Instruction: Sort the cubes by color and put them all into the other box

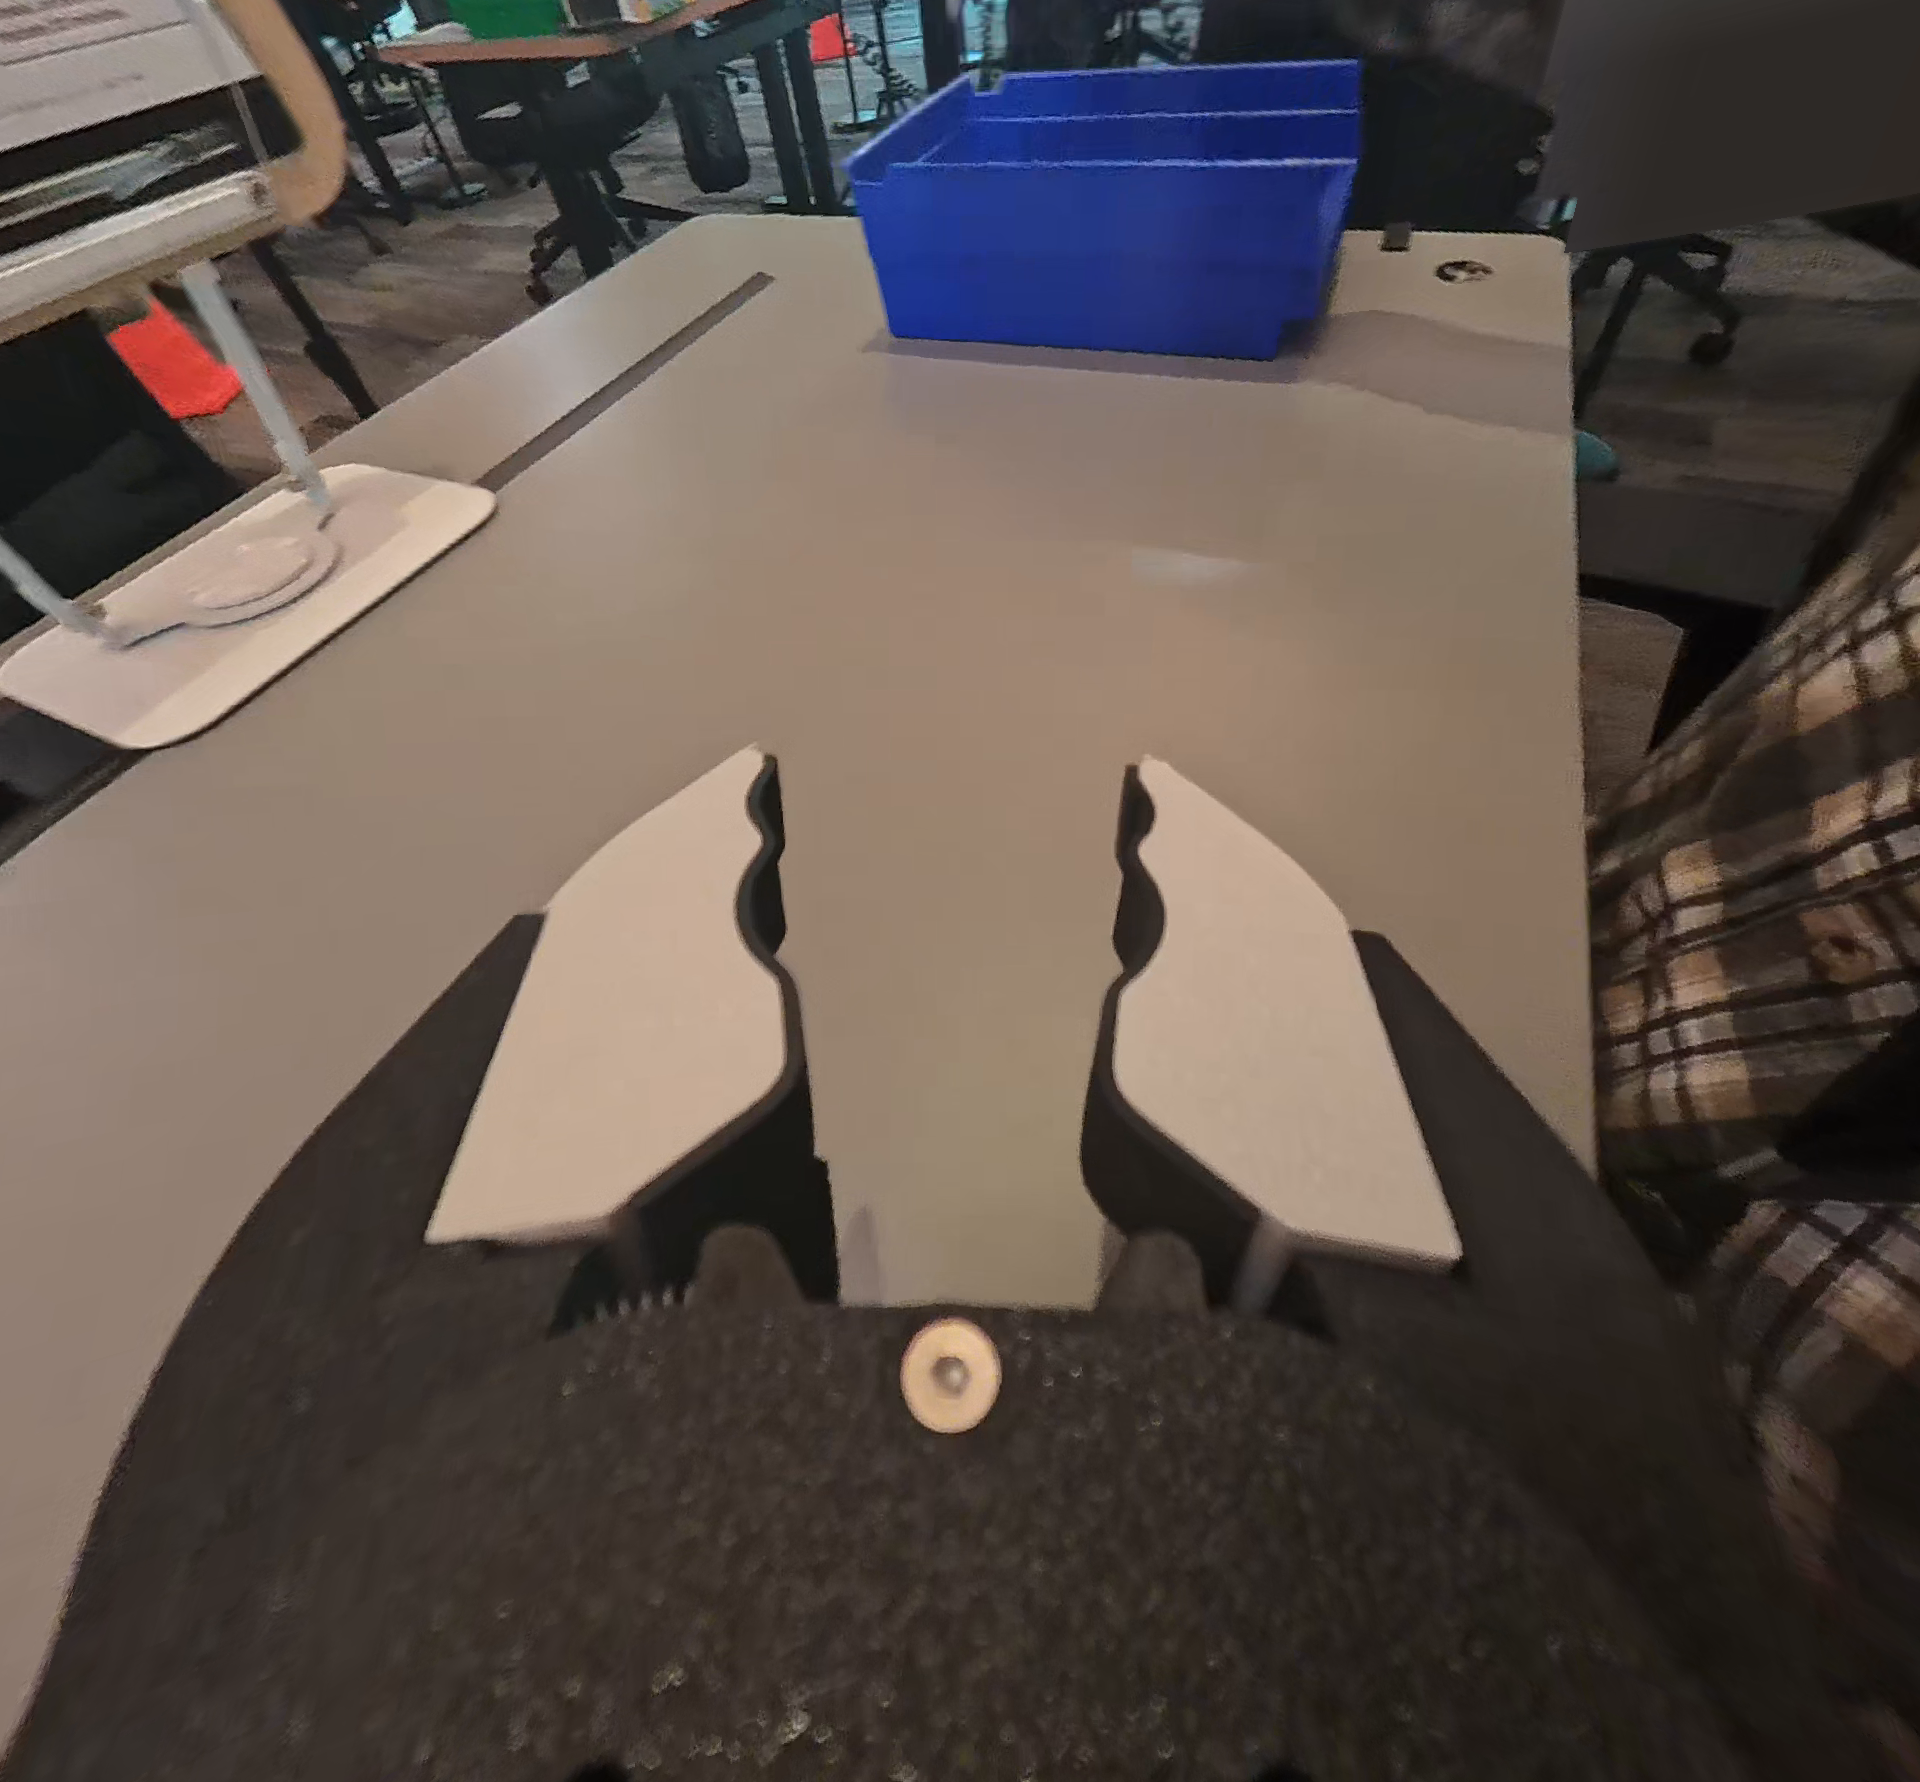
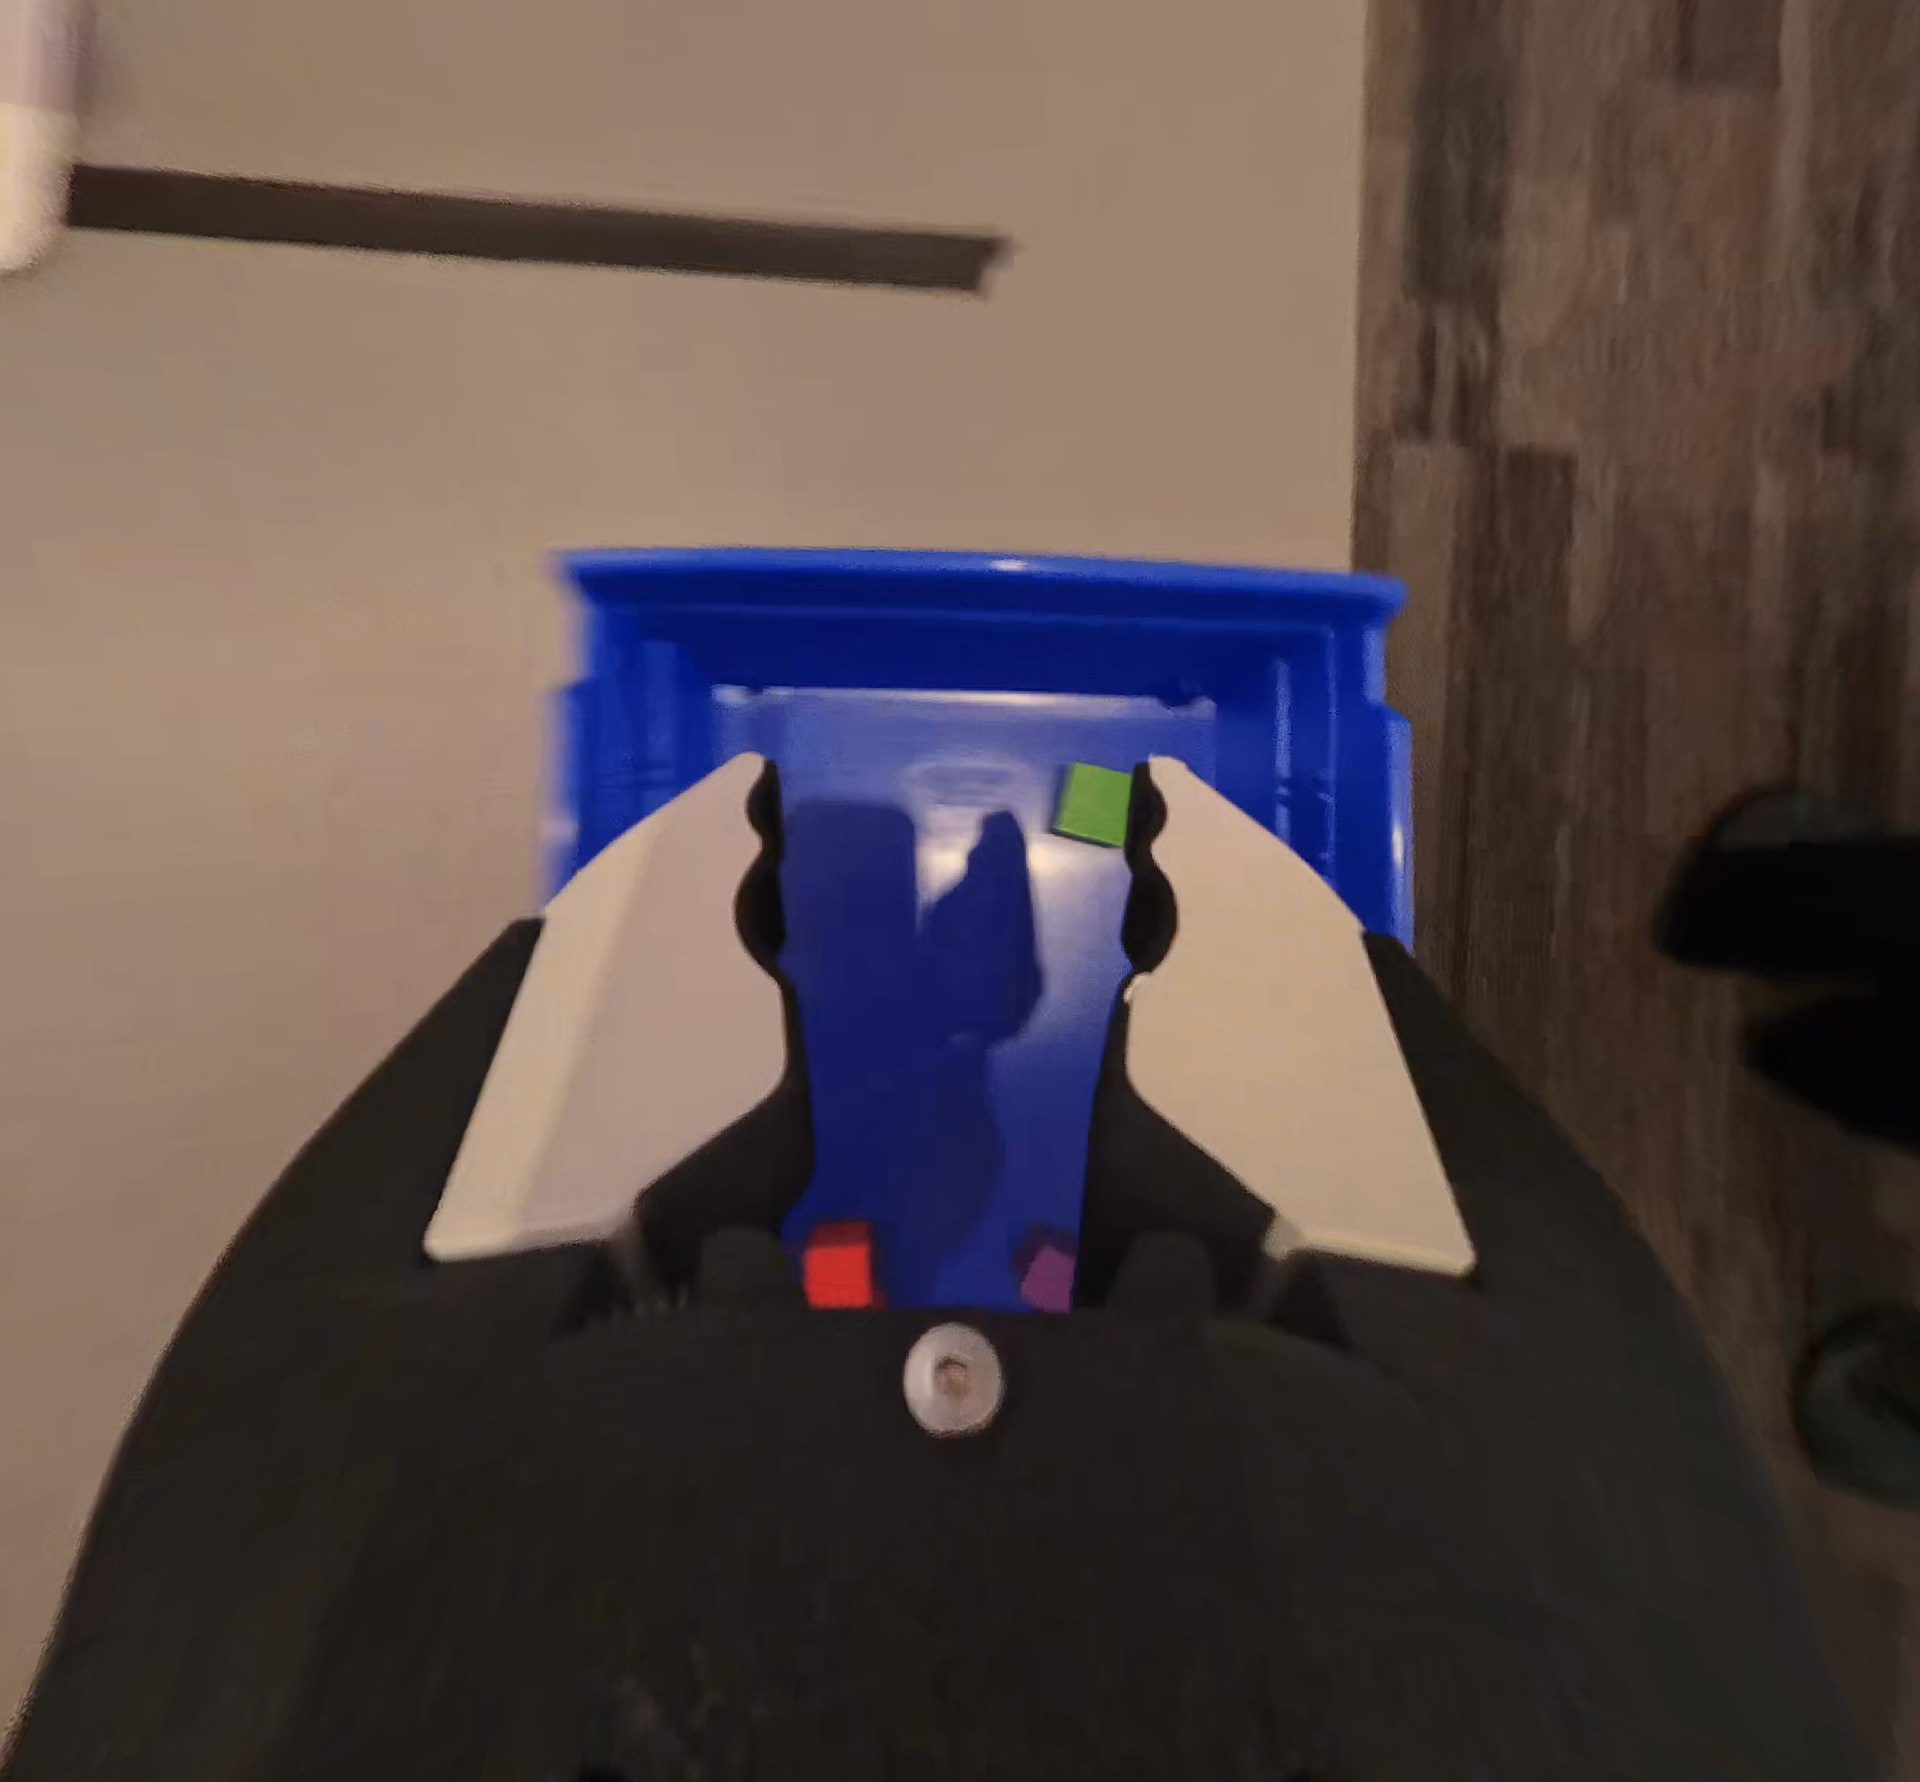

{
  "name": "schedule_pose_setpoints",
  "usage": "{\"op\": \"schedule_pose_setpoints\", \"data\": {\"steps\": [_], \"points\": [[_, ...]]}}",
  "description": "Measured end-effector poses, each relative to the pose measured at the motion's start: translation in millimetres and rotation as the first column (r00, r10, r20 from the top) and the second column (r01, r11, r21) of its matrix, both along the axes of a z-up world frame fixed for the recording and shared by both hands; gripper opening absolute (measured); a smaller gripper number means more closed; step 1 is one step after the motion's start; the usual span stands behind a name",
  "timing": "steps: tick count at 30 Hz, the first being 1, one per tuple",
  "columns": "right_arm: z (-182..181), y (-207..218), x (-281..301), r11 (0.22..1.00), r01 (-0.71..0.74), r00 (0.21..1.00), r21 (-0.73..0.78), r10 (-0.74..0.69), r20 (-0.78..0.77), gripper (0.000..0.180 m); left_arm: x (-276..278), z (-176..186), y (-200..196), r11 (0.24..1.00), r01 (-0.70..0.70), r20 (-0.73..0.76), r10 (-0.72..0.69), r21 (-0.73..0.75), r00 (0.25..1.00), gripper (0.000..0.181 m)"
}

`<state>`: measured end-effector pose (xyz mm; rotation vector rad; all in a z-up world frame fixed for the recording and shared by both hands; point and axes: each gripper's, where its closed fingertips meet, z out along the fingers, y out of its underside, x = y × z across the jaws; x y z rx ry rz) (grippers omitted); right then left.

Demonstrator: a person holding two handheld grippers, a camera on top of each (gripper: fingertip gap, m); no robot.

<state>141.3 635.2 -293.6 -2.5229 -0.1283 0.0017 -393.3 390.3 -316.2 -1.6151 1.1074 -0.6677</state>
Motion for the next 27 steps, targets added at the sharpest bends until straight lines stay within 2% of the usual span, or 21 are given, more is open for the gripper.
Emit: {"op": "schedule_pose_setpoints", "data": {"steps": [4, 7, 12, 16, 19, 21, 24, 27], "points": [[71.2, -38.9, -83.8, 0.962, -0.230, 0.970, 0.147, 0.239, -0.050, 0.066, -16.4, 6.3, 24.1, 0.999, -0.042, 0.001, 0.042, -0.018, 0.999, 0.061], [78.6, -76.0, -146.6, 0.898, -0.373, 0.911, 0.234, 0.403, -0.093, 0.066, -24.0, 4.1, 38.9, 0.997, -0.073, -0.040, 0.072, -0.005, 0.997, 0.061], [3.8, -126.0, -229.1, 0.812, -0.522, 0.788, 0.261, 0.576, -0.217, 0.068, -20.1, -5.7, 40.2, 0.998, -0.062, -0.044, 0.061, -0.022, 0.997, 0.061], [-58.2, -146.3, -285.9, 0.757, -0.571, 0.674, 0.318, 0.653, -0.346, 0.064, -21.7, -13.8, 34.4, 0.997, -0.064, -0.060, 0.063, -0.030, 0.996, 0.063], [-78.5, -152.9, -320.5, 0.726, -0.579, 0.597, 0.370, 0.687, -0.415, 0.063, -36.7, -9.3, 31.1, 0.994, -0.103, -0.072, 0.101, -0.031, 0.992, 0.063], [-84.2, -154.0, -337.7, 0.713, -0.588, 0.564, 0.383, 0.700, -0.438, 0.062, -62.3, -2.0, 32.1, 0.986, -0.167, -0.135, 0.163, -0.014, 0.977, 0.063], [-87.6, -153.0, -356.3, 0.694, -0.606, 0.532, 0.389, 0.717, -0.450, 0.062, -125.8, 13.5, 34.9, 0.953, -0.304, -0.301, 0.291, 0.004, 0.908, 0.066], [-92.4, -156.1, -366.5, 0.676, -0.634, 0.514, 0.376, 0.731, -0.449, 0.062, -204.7, 28.3, 32.9, 0.875, -0.484, -0.482, 0.414, -0.023, 0.772, 0.068]]}}
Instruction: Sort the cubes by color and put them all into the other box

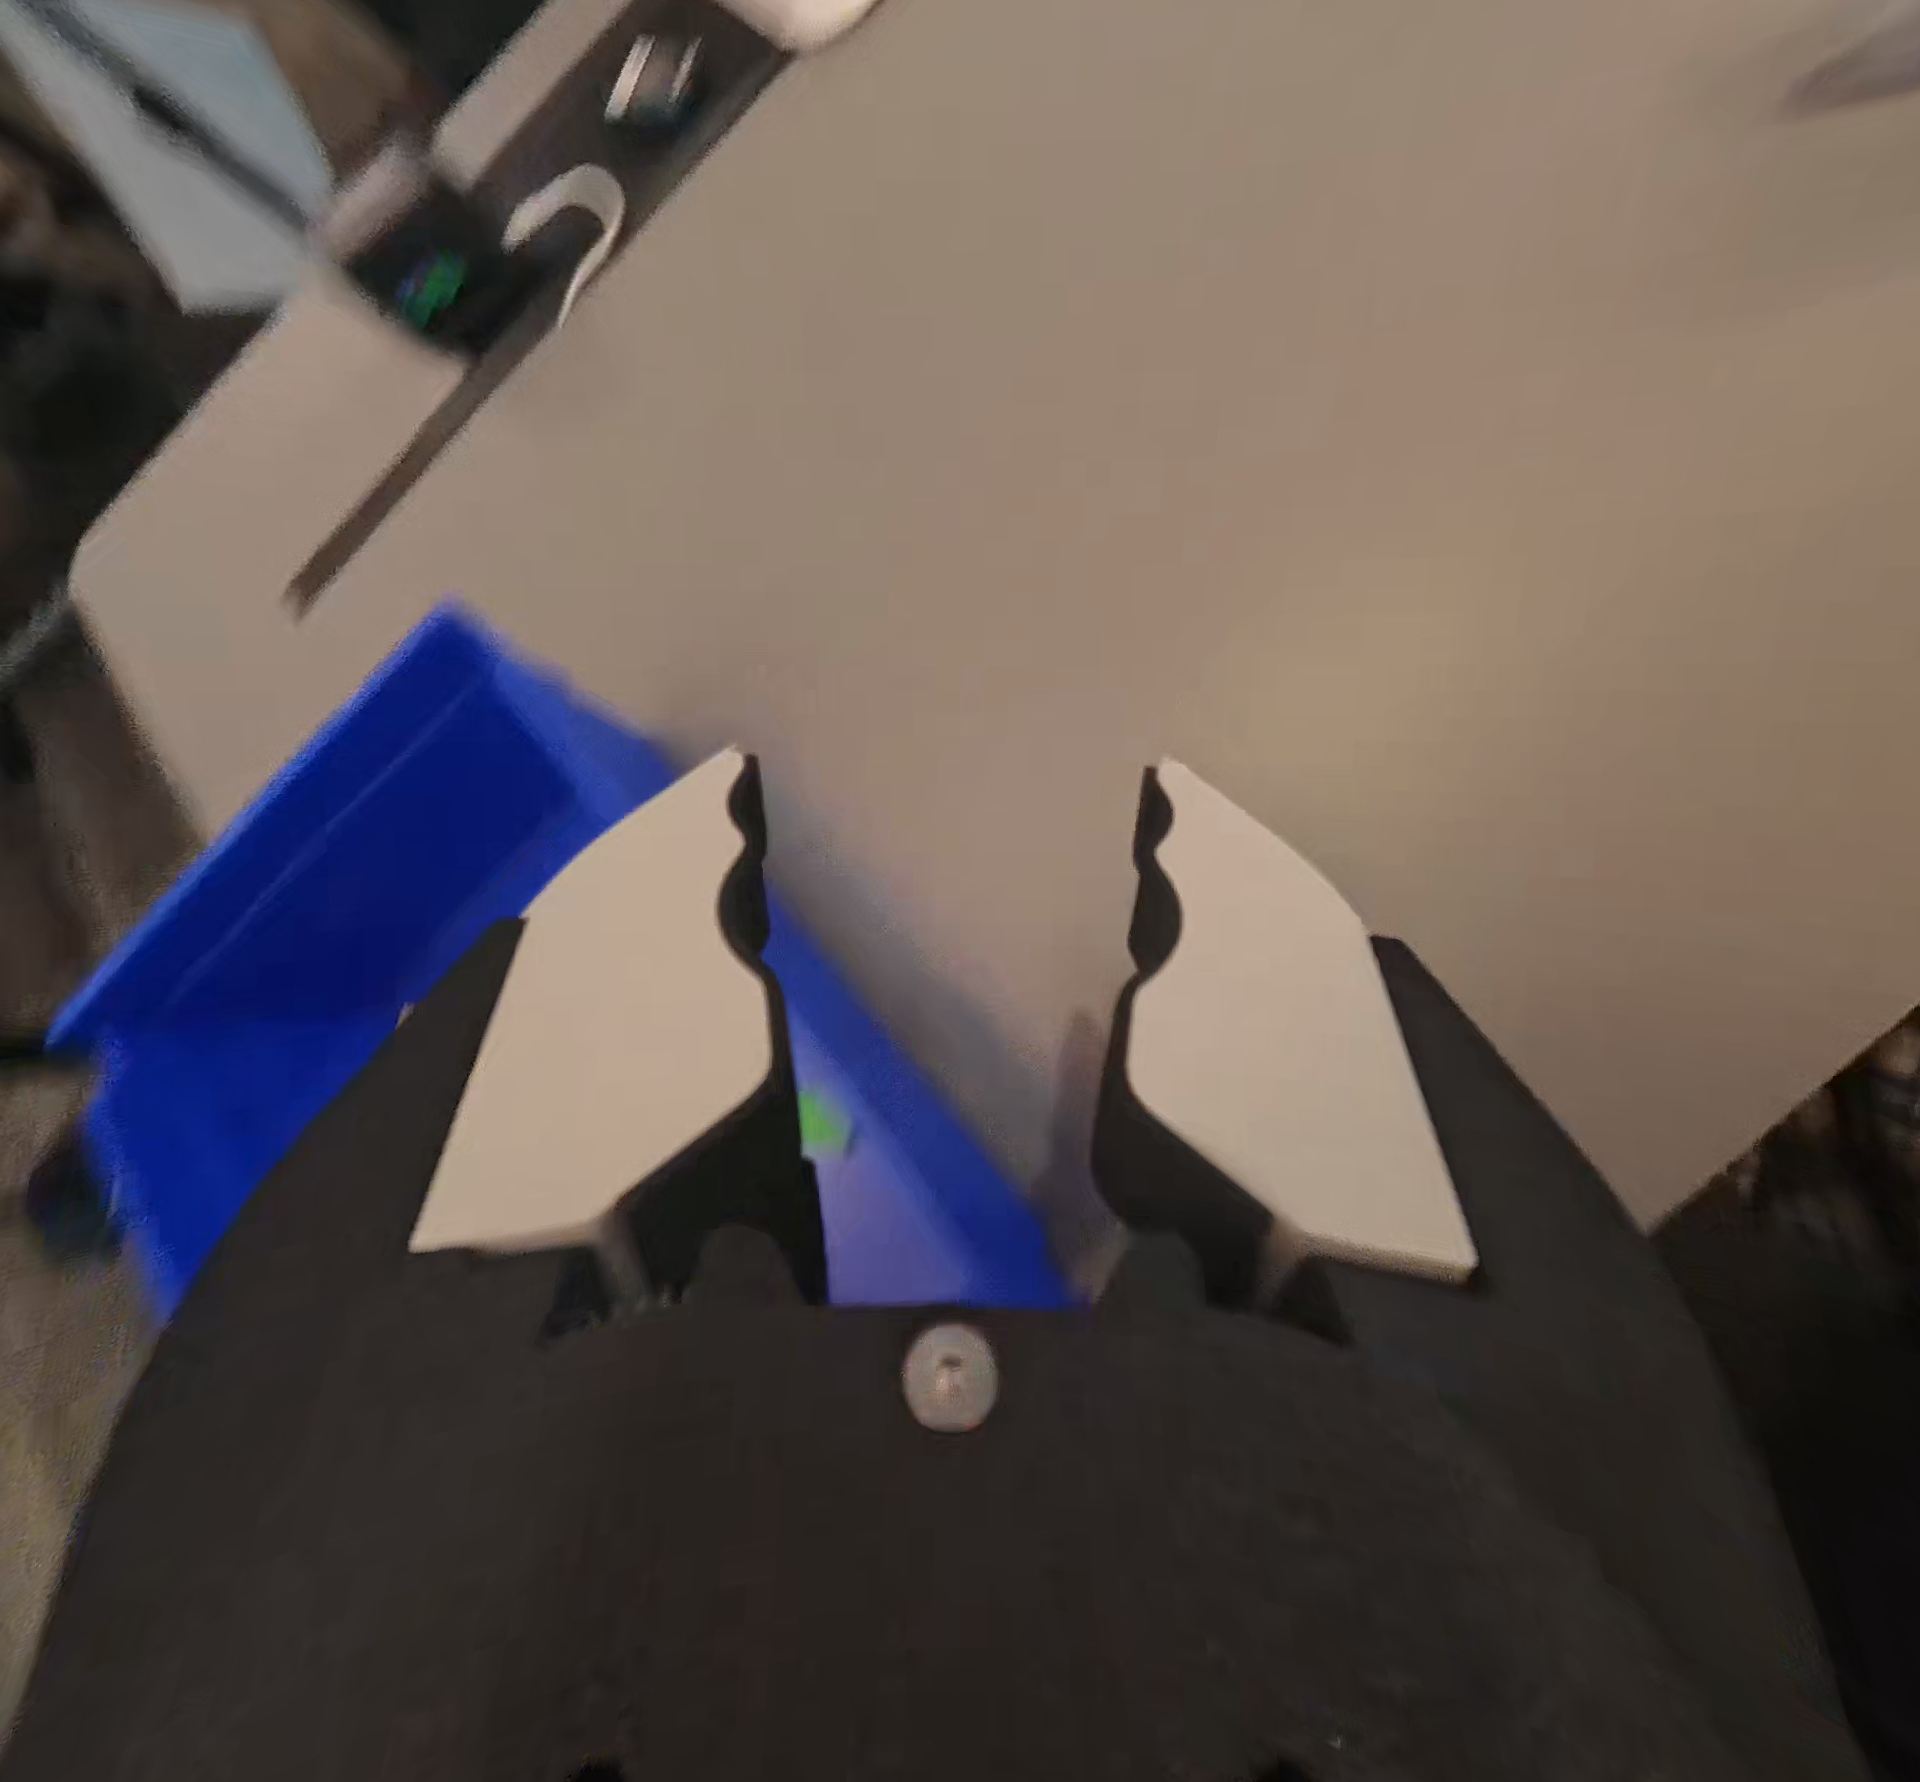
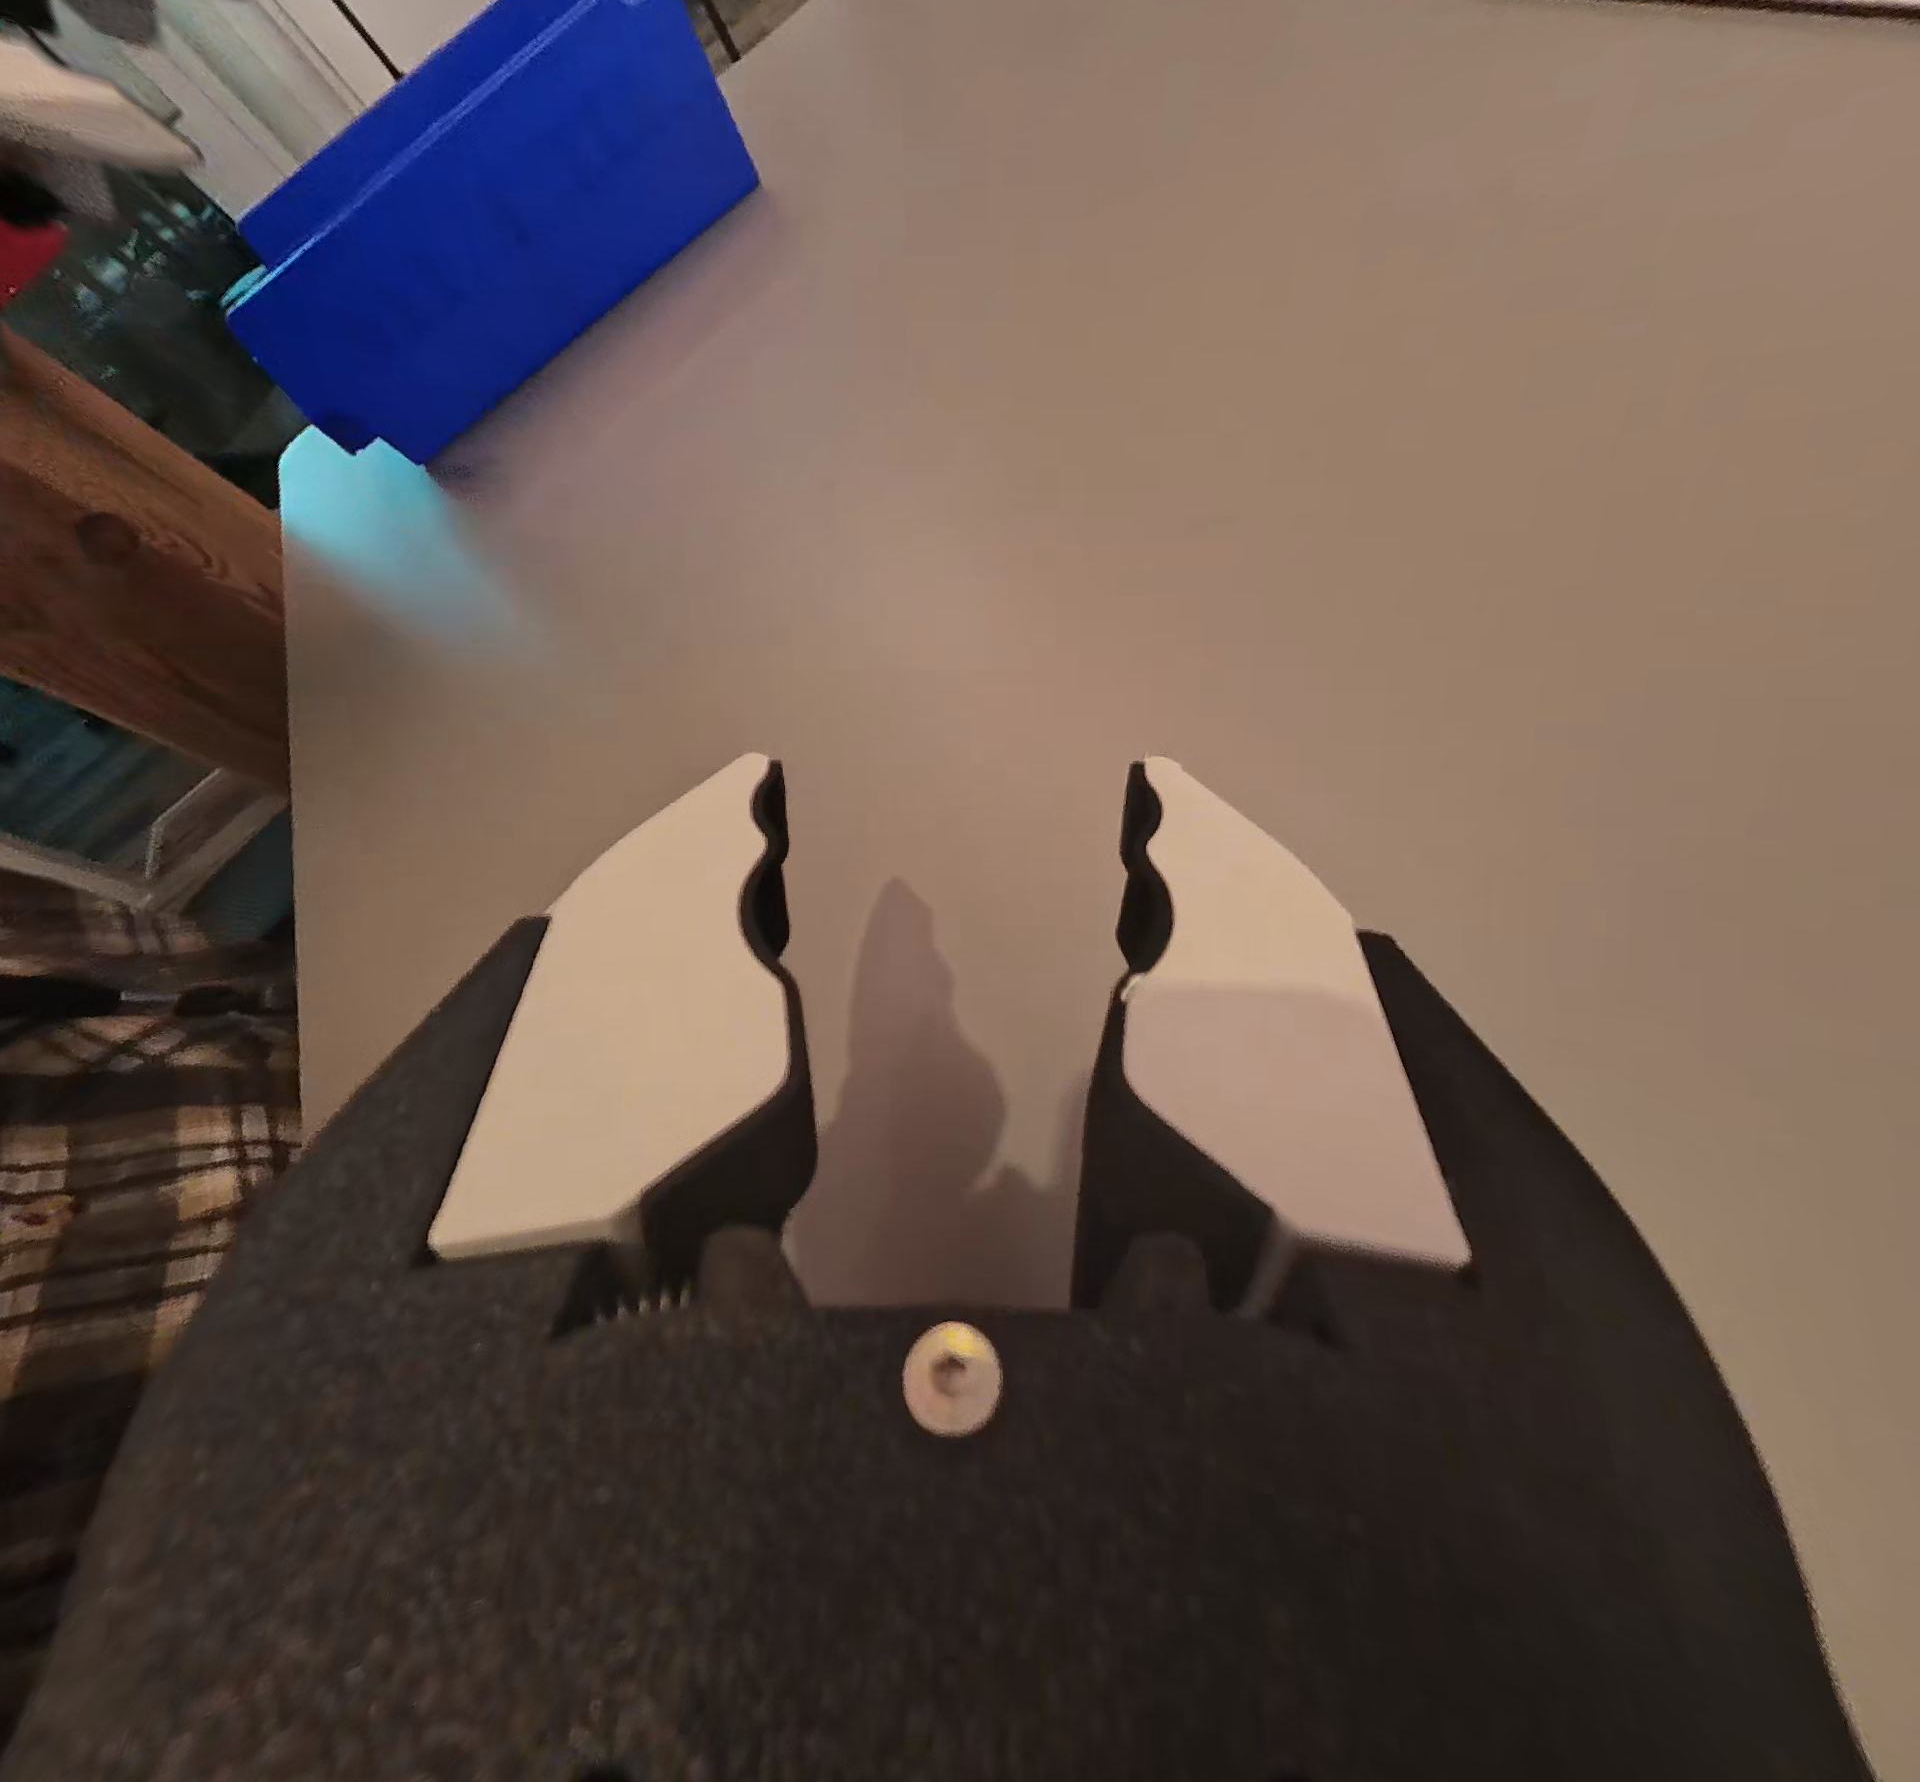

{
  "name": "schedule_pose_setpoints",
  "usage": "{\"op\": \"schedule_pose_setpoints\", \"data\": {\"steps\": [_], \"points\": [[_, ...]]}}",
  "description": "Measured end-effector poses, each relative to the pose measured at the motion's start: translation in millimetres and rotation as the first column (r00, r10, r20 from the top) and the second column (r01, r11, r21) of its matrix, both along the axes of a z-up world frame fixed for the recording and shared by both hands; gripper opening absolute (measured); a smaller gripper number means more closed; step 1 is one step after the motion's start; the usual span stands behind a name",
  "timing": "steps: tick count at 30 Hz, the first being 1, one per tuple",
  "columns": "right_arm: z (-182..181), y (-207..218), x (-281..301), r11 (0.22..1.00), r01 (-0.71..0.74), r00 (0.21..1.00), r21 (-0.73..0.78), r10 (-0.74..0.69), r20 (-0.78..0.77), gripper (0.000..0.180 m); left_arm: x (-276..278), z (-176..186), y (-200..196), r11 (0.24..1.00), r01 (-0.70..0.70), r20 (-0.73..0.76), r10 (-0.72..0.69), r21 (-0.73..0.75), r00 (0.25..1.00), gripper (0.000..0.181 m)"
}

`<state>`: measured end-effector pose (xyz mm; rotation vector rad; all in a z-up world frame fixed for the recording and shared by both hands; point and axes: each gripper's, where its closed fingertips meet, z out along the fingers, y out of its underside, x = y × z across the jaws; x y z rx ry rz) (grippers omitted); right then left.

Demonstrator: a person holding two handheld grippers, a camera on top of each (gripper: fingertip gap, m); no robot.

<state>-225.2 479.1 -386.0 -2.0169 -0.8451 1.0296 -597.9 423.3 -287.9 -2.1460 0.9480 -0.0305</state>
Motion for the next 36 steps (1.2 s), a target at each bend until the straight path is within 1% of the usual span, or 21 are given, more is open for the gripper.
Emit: {"op": "schedule_pose_setpoints", "data": {"steps": [2, 4, 6, 9, 10, 14, 20, 23, 26, 30, 36], "points": [[-3.5, -3.4, -3.7, 1.000, -0.013, 1.000, -0.015, 0.013, -0.006, 0.062, -48.8, 7.6, -4.6, 0.982, -0.161, -0.047, 0.157, -0.096, 0.987, 0.071], [-4.3, -7.0, -6.8, 0.999, -0.022, 0.999, -0.036, 0.021, -0.036, 0.061, -90.1, 9.5, -10.4, 0.930, -0.316, -0.066, 0.309, -0.189, 0.949, 0.069], [-5.5, -10.4, -9.0, 0.998, -0.033, 0.998, -0.053, 0.030, -0.055, 0.061, -130.7, 0.1, -18.5, 0.837, -0.470, -0.124, 0.454, -0.281, 0.882, 0.067], [-10.3, -17.5, -12.2, 0.995, -0.060, 0.997, -0.074, 0.056, -0.060, 0.061, -171.4, -29.5, -35.0, 0.670, -0.606, -0.205, 0.581, -0.429, 0.788, 0.063], [-11.8, -19.2, -12.9, 0.995, -0.066, 0.996, -0.078, 0.062, -0.060, 0.061, -179.4, -40.6, -39.0, 0.625, -0.623, -0.220, 0.601, -0.470, 0.768, 0.062], [-13.0, -22.5, -13.3, 0.991, -0.088, 0.993, -0.097, 0.081, -0.081, 0.060, -199.2, -76.1, -49.5, 0.501, -0.661, -0.280, 0.636, -0.559, 0.719, 0.057], [-9.4, -24.3, -9.8, 0.983, -0.107, 0.985, -0.148, 0.084, -0.153, 0.060, -214.1, -101.6, -59.4, 0.375, -0.722, -0.400, 0.641, -0.581, 0.655, 0.051], [-8.1, -25.8, -9.5, 0.981, -0.117, 0.982, -0.153, 0.091, -0.163, 0.060, -213.2, -112.4, -64.9, 0.316, -0.726, -0.433, 0.634, -0.611, 0.641, 0.051], [-7.7, -27.7, -10.2, 0.977, -0.129, 0.979, -0.170, 0.098, -0.179, 0.060, -213.6, -120.6, -69.1, 0.273, -0.726, -0.451, 0.632, -0.632, 0.630, 0.051], [-7.2, -27.7, -10.4, 0.976, -0.132, 0.977, -0.176, 0.098, -0.188, 0.060, -215.3, -126.0, -70.8, 0.238, -0.719, -0.446, 0.646, -0.653, 0.620, 0.044], [-9.5, -28.4, -12.3, 0.975, -0.135, 0.978, -0.179, 0.102, -0.181, 0.060, -217.9, -134.7, -76.8, 0.190, -0.708, -0.465, 0.634, -0.681, 0.618, 0.043]]}}
